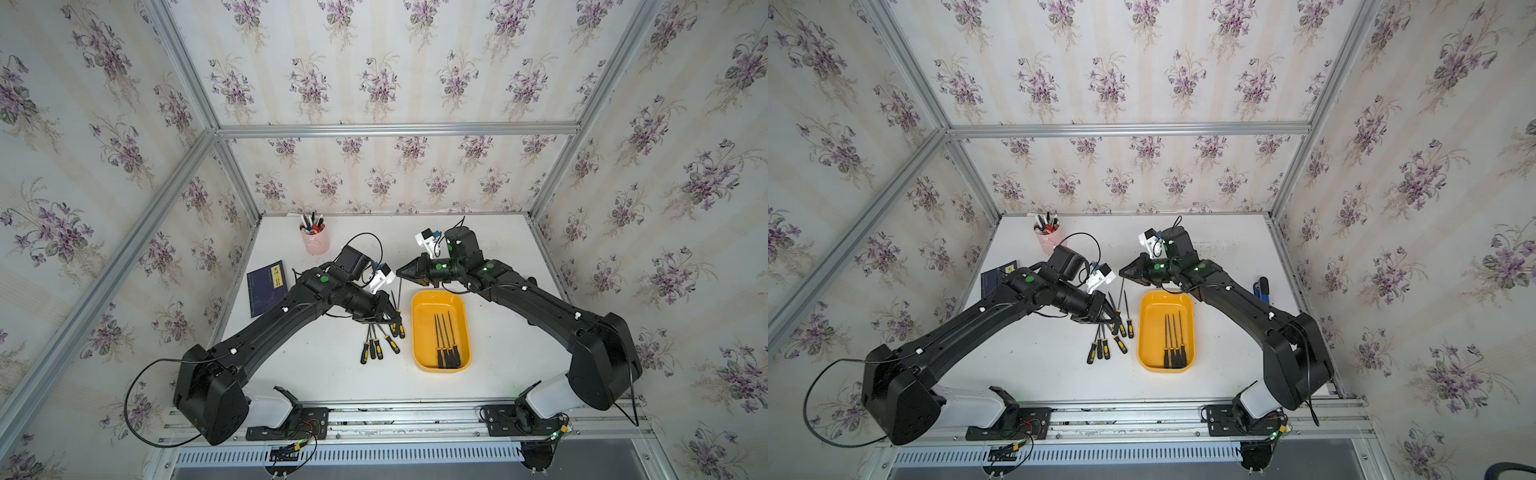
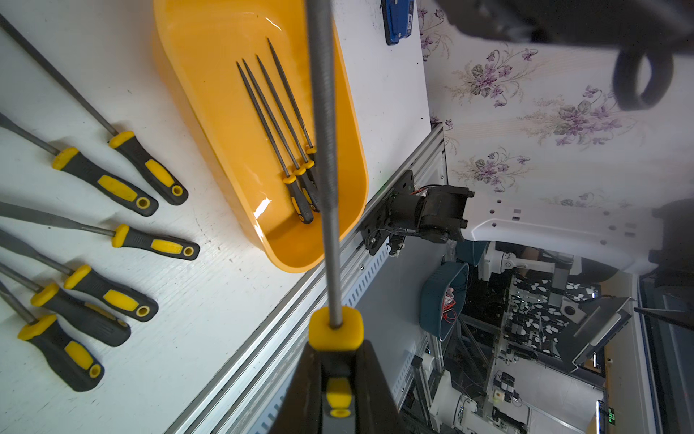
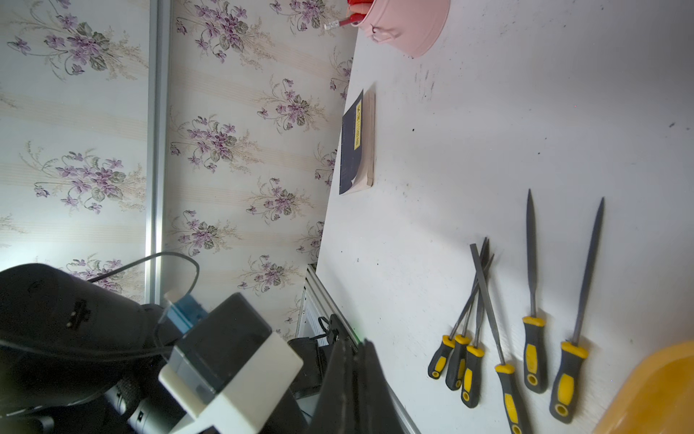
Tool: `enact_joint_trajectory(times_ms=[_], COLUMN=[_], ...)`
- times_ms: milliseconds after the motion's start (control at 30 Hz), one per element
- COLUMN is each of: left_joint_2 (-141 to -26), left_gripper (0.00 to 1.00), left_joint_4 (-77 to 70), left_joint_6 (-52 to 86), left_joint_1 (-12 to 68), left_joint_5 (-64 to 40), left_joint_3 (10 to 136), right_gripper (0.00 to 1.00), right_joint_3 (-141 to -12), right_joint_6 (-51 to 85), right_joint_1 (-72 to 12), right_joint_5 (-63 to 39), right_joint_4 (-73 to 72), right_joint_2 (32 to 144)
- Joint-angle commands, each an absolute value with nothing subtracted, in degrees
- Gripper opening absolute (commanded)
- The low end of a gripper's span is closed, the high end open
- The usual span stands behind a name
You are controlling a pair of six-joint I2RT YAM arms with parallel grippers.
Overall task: Put the file tool into the storage box
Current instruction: Pick up the file tool from the center of the board, then place the file tool in the storage box.
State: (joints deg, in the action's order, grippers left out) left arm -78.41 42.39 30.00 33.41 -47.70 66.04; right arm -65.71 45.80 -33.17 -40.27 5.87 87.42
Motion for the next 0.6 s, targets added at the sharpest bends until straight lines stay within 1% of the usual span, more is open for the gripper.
enact_joint_trajectory(times_ms=[0, 33, 67, 100, 133, 167, 200, 300, 367, 433, 567], left_joint_2=[-78.6, -78.8, -79.0, -79.1, -79.2, -79.2, -79.1, -77.9, -77.5, -77.3, -76.8], left_gripper=[0.03, 0.1, 0.2, 0.33, 0.5, 0.61, 0.67, 0.82, 0.86, 0.92, 0.94], left_joint_4=[41.7, 41.9, 42.2, 42.8, 43.4, 44.3, 44.9, 45.3, 47.0, 48.7, 50.0], left_joint_6=[29.6, 29.7, 29.7, 29.5, 29.4, 29.6, 30.0, 30.5, 29.7, 29.0, 28.1], left_joint_1=[33.3, 33.3, 33.3, 33.2, 33.1, 32.9, 32.4, 30.7, 29.3, 28.2, 27.2], left_joint_5=[-47.5, -47.3, -47.0, -46.4, -45.8, -45.0, -44.6, -44.4, -43.5, -42.5, -41.7], left_joint_3=[66.0, 66.0, 66.1, 66.3, 66.5, 66.7, 66.8, 67.0, 67.6, 67.7, 67.4], right_gripper=[0.0, 0.0, 0.0, 0.0, 0.0, 0.0, 0.0, 0.0, 0.0, 0.0, 0.0], right_joint_3=[-66.1, -66.2, -66.3, -66.8, -68.0, -69.3, -70.9, -74.4, -75.0, -74.6, -73.6], right_joint_6=[44.3, 44.1, 43.7, 42.9, 41.5, 40.0, 38.2, 33.5, 30.9, 29.7, 28.1], right_joint_1=[-33.3, -33.3, -33.3, -33.3, -33.2, -33.2, -33.1, -32.8, -32.4, -31.6, -31.7], right_joint_5=[-39.2, -38.9, -38.4, -37.3, -35.8, -33.8, -31.4, -24.3, -20.0, -16.3, -12.1], right_joint_4=[6.6, 7.0, 7.6, 9.1, 12.0, 15.4, 19.5, 30.7, 35.7, 39.6, 43.3], right_joint_2=[86.9, 86.6, 86.4, 86.1, 86.2, 86.3, 86.7, 88.0, 88.9, 89.8, 91.6])
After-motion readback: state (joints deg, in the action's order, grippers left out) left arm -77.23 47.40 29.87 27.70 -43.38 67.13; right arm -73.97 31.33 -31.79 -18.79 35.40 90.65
